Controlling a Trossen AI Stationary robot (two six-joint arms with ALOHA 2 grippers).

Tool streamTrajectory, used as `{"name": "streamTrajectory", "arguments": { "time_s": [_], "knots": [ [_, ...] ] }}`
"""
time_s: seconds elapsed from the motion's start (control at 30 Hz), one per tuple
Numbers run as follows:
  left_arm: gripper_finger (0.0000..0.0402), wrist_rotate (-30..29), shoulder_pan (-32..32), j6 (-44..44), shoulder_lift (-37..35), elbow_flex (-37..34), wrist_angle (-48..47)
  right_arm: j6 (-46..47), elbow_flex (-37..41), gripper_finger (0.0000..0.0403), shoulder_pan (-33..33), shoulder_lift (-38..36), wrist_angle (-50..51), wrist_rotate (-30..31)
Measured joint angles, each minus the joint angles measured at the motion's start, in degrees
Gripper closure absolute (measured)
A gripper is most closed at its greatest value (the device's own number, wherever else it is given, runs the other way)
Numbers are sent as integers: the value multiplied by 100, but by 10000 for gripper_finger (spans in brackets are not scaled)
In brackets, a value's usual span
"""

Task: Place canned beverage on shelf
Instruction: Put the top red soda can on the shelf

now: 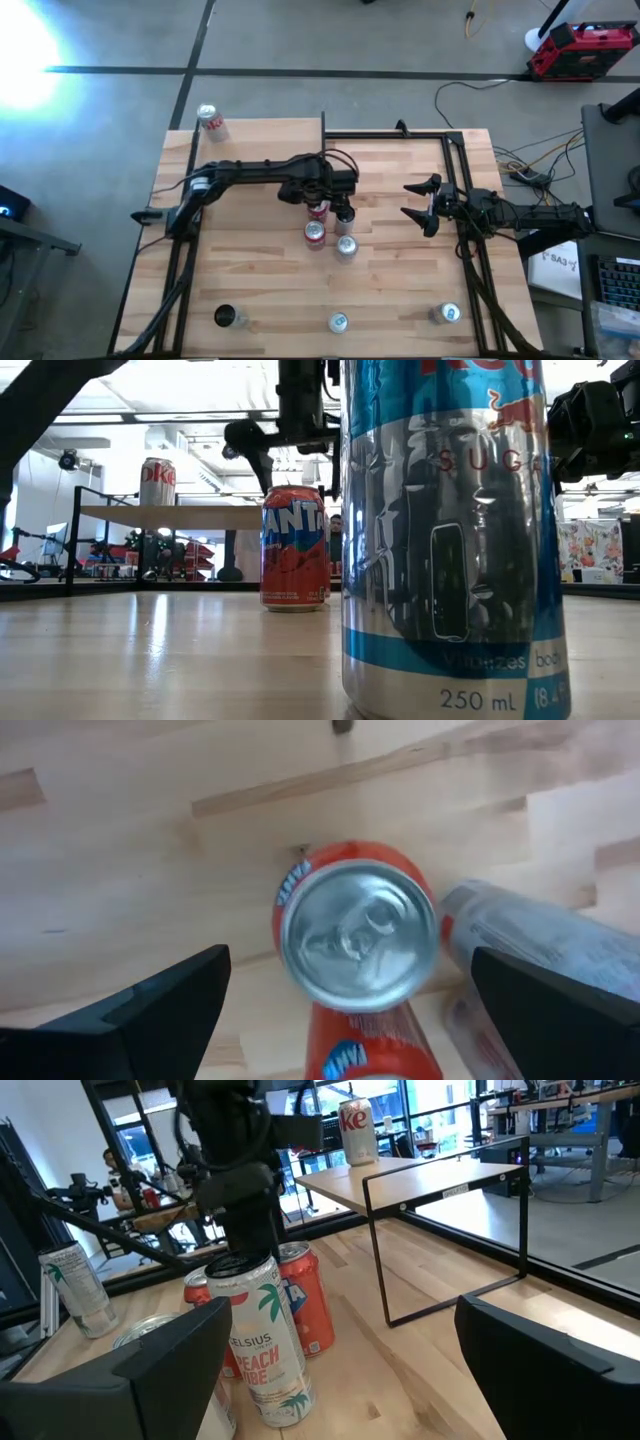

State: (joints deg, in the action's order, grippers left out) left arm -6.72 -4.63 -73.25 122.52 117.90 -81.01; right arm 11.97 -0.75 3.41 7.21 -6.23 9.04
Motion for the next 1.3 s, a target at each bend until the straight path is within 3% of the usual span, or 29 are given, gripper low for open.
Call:
{"name": "streamTrajectory", "arguments": {
  "time_s": [0.7,1.1,1.3],
  "knots": [
    [8,90,-189,-401,-22,-565,559,0,-1,35,0,-1,0,0],
    [52,173,-203,-420,-56,-910,958,0,-1,35,-1,0,0,0],
    [101,143,-234,-243,-57,-916,950,0,0,35,1,1,-1,0]
  ]
}}
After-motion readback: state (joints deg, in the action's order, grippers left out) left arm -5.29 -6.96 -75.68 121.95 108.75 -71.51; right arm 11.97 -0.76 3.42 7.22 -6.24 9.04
